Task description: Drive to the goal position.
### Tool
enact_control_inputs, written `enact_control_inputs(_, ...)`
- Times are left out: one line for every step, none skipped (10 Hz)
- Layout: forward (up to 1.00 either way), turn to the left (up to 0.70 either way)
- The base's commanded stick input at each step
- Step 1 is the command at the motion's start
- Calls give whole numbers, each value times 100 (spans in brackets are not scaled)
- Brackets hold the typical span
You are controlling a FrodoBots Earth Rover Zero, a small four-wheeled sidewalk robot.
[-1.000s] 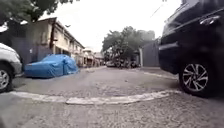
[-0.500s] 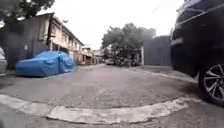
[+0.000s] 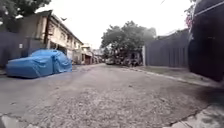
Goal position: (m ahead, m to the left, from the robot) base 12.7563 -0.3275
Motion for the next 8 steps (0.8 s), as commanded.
enact_control_inputs(100,0)
enact_control_inputs(100,0)
enact_control_inputs(100,0)
enact_control_inputs(100,0)
enact_control_inputs(100,0)
enact_control_inputs(100,0)
enact_control_inputs(100,0)
enact_control_inputs(100,0)
